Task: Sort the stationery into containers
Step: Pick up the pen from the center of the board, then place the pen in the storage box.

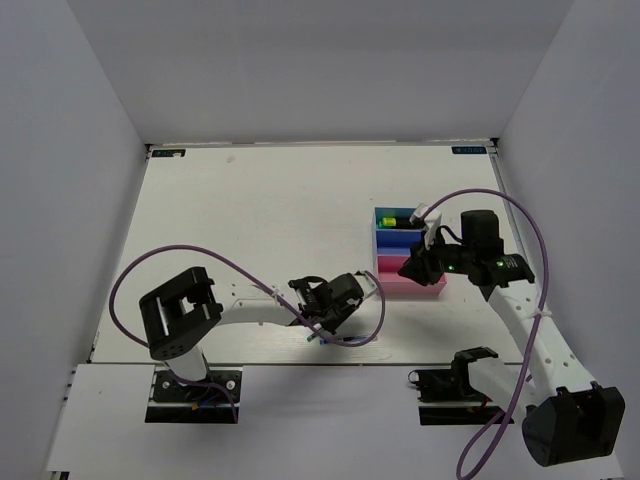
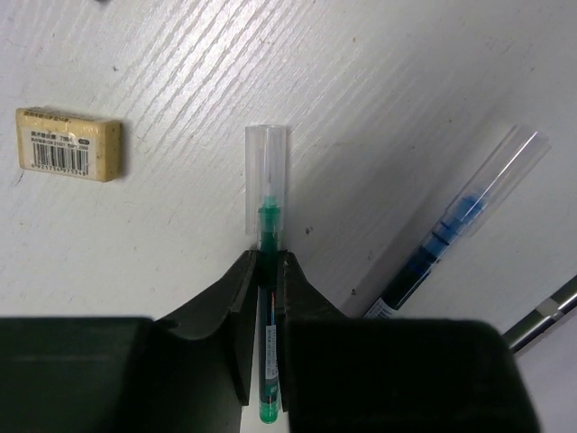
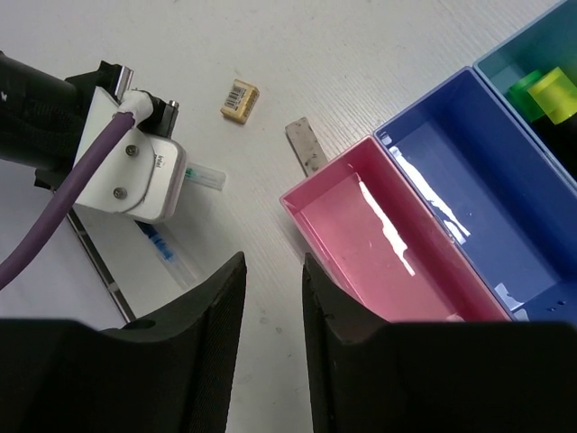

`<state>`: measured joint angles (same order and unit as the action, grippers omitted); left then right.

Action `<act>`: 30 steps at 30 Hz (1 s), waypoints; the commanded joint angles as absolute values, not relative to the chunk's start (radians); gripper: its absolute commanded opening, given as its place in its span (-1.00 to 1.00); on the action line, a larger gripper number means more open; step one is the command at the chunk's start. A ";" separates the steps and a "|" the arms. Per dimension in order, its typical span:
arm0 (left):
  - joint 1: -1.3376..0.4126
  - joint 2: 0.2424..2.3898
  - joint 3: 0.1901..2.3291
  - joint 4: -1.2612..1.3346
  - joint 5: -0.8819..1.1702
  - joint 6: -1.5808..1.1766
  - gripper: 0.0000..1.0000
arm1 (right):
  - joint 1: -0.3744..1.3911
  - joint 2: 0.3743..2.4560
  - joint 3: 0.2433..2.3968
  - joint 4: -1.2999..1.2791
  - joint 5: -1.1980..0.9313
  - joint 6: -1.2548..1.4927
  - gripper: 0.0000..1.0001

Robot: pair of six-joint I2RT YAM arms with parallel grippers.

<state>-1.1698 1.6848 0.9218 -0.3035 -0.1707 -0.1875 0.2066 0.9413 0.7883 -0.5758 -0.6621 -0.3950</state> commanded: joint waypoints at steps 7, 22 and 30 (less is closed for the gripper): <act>-1.131 1.563 1.018 -0.442 -0.190 -0.085 -1.00 | 0.193 0.907 0.802 -0.566 -0.548 -0.382 -0.29; -0.942 1.770 1.454 -0.400 0.141 0.222 -1.00 | 0.178 0.850 0.776 -0.492 -0.298 -0.379 -0.32; -0.878 1.995 1.767 -0.417 0.392 0.373 -1.00 | 0.179 0.824 0.764 -0.485 -0.222 -0.458 -0.32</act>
